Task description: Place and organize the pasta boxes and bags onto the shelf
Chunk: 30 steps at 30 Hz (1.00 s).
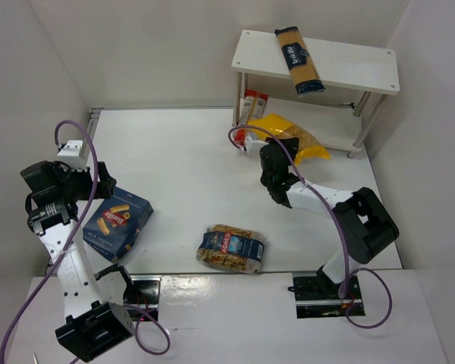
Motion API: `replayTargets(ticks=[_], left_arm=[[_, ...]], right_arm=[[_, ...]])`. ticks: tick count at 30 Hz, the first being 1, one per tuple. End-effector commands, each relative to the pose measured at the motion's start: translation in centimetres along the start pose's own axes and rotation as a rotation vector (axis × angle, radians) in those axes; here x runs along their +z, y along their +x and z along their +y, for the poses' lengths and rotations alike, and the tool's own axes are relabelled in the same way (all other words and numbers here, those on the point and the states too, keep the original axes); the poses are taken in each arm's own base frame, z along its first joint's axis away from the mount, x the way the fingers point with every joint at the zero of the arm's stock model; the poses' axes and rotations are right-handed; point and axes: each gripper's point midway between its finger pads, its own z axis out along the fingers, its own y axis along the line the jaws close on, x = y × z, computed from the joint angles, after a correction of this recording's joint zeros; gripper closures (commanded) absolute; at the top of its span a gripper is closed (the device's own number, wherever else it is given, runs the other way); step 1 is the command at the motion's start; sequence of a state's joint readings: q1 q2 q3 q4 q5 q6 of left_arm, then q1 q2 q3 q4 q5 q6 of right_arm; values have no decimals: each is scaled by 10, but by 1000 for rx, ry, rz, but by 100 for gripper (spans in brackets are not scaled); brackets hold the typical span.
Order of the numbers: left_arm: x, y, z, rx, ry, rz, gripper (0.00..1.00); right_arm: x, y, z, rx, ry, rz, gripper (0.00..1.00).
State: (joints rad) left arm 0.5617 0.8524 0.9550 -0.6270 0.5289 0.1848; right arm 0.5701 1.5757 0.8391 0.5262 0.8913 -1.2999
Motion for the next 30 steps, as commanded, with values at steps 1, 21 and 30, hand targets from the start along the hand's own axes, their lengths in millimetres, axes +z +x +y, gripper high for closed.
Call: replayTargets(ticks=[1,21,30], left_arm=[[-3,-8,-1,40,4,-39,0],[-1,-5,0,30,8,-24,0],[0,-4,0,25,10,-16,0]], right_arm=[[2,-5,-70,246,212,6,100],[70,-8,-61,201,264,76,100],[92,-16,-33,177,216,95,100]])
